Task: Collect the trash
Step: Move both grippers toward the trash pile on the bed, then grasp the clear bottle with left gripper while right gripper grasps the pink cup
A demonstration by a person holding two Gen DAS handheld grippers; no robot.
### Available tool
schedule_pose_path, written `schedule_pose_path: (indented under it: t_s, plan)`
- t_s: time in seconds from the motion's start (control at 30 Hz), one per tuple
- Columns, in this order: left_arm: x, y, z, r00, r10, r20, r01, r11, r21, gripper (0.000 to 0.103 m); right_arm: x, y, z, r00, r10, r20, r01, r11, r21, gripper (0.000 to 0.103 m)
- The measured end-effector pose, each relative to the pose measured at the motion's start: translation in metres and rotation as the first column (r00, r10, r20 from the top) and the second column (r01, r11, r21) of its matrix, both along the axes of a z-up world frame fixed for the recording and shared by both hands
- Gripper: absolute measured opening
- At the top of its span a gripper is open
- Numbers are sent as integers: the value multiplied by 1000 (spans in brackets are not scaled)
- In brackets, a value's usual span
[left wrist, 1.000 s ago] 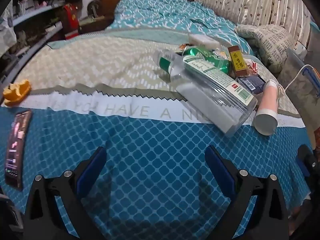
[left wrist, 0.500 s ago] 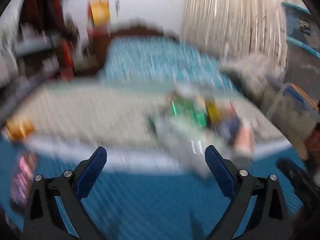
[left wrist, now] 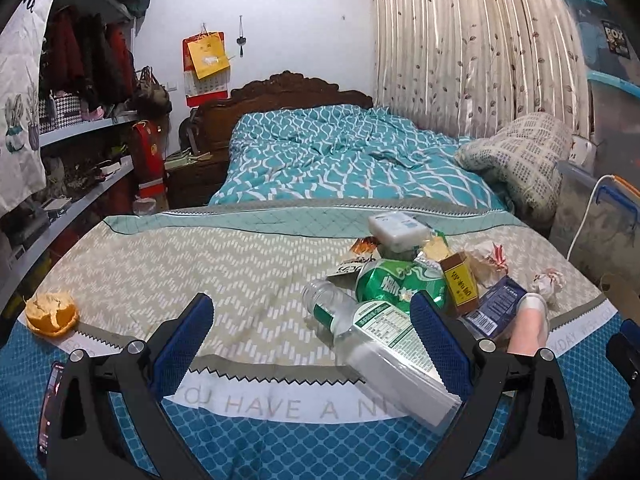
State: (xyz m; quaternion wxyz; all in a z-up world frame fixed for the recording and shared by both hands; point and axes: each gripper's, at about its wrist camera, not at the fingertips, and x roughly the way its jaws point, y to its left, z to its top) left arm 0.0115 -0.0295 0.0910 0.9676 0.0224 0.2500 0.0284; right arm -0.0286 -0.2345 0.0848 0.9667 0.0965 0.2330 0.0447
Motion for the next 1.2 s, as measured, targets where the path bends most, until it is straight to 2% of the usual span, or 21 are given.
schedule_pose_path:
  t_s: [0.2,0.23,0.3,0.33,0.5,0.63,0.67,0.73,0.8,0.83,0.87,0.9,0.97,1.0,1.07,1.13,1.2]
  plan:
    - [8,5,-5,1000,-8,-26,8,1000,-13,94,10,9,-6,1000,18,-21,-19,999,-31,68]
    - [11,7,-8,999,-14,-44,13,1000,-22,94,14,12,-7,999,27,-27,-28,998,-50,66]
    - [15,13,-13,996,-31,-83,26,998,-53,94,23,20,-10,998,48,-45,-52,992,-111,54]
    - [18,18,-14,993,-47,-107,39,996,-77,94,28,27,-12,997,60,-58,-68,987,-148,52]
    - [28,34,-23,976,-101,-194,67,983,-173,94,52,60,-25,991,98,-86,-121,939,-321,51]
    - [36,45,-30,962,-130,-241,71,969,-239,94,65,95,-37,981,146,-127,-186,892,-412,50]
    - [37,47,-31,959,-134,-250,70,966,-247,94,62,107,-39,976,175,-132,-215,877,-429,44]
    - [40,49,-34,956,-133,-263,64,965,-253,94,48,121,-33,953,276,-125,-303,874,-380,41]
    - [43,49,-36,953,-128,-276,56,966,-252,94,33,131,-24,891,429,-148,-454,848,-274,40]
    - [46,48,-37,949,-126,-288,52,967,-250,94,25,132,-21,875,465,-138,-485,836,-256,40]
    - [49,45,-39,945,-131,-301,54,967,-250,94,19,131,-18,880,460,-120,-475,839,-265,42]
    - [51,41,-42,939,-142,-312,64,966,-249,94,13,125,-16,896,434,-97,-443,854,-271,50]
    - [52,34,-46,933,-161,-322,86,968,-237,94,10,103,-14,932,354,-70,-360,899,-248,58]
    - [53,26,-48,929,-171,-328,103,971,-215,95,10,85,-15,957,283,-67,-291,931,-221,64]
    - [55,15,-51,932,-151,-329,105,983,-152,94,12,58,-18,982,177,-74,-187,966,-181,75]
    - [55,12,-53,936,-139,-325,103,987,-125,94,22,25,-20,992,67,-107,-79,991,-109,80]
    - [58,13,-52,940,-123,-320,90,989,-115,94,29,-4,-25,988,11,-155,-10,1000,5,86]
